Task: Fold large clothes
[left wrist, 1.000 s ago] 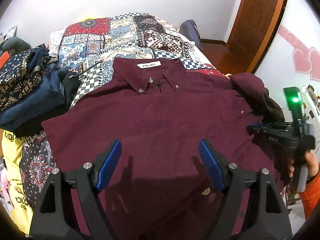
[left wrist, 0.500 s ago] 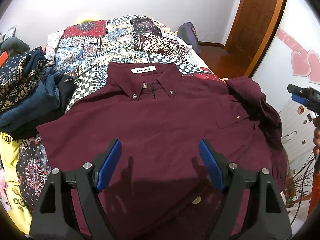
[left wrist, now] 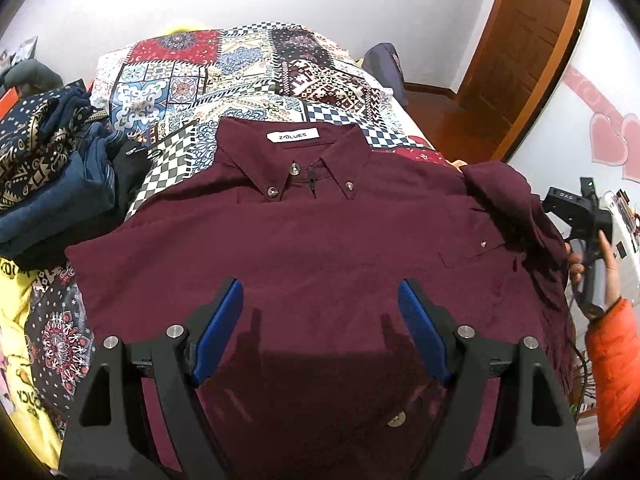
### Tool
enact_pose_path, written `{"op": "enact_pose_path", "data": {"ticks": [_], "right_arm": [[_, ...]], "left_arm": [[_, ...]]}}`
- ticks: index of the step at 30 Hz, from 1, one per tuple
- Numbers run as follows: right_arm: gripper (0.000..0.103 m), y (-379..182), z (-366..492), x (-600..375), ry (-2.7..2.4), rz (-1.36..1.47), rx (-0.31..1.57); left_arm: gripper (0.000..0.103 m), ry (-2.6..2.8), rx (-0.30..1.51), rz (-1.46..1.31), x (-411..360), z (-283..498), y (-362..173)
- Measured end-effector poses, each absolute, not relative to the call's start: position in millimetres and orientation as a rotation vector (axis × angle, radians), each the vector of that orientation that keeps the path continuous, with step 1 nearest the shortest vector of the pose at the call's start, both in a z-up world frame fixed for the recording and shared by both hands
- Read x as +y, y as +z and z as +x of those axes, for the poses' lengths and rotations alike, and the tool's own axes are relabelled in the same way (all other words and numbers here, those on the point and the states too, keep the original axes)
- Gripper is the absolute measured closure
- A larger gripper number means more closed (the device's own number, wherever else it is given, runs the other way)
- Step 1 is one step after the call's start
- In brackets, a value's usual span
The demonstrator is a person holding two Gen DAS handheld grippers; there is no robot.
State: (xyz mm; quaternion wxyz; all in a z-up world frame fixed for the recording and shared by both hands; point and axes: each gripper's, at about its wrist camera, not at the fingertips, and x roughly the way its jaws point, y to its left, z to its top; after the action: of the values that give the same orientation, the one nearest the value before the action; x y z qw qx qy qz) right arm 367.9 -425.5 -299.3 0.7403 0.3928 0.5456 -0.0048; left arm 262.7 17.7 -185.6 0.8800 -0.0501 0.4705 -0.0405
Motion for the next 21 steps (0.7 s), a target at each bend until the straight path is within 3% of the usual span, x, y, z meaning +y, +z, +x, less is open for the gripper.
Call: {"op": "enact_pose_path", "data": {"ticks": [2, 5, 6, 7, 14, 21], "right_arm": [[0.039, -305.2, 368.2, -434.3, -0.036, 0.892, 1.200], [0.067, -305.0, 375.1, -440.6, -0.068, 0.866, 1.204], [0.083, -301.6, 375.4, -440.2, -0.081, 0.841, 1.196], [0.092, -295.5, 373.7, -440.4, -0.090, 0.813, 1.179], [0.096, -212.6, 355.5, -424.5, -0.057, 0.626, 0.990], [0.096, -80.3, 320.2, -353.9, 0.190, 0.418, 0.746]], "left_arm": [[0.024, -0.079, 0.986, -0.112, 19.8, 264.4, -187.6], [0.024, -0.076, 0.995, -0.117, 21.9, 266.6, -190.8], [0.024, -0.075, 0.994, -0.118, 22.3, 266.5, -191.3], [0.024, -0.074, 0.994, -0.118, 22.8, 266.0, -191.2], [0.024, -0.068, 0.945, -0.102, 26.7, 255.4, -175.6], [0.024, -0.066, 0.867, -0.092, 35.9, 234.8, -146.4]]}}
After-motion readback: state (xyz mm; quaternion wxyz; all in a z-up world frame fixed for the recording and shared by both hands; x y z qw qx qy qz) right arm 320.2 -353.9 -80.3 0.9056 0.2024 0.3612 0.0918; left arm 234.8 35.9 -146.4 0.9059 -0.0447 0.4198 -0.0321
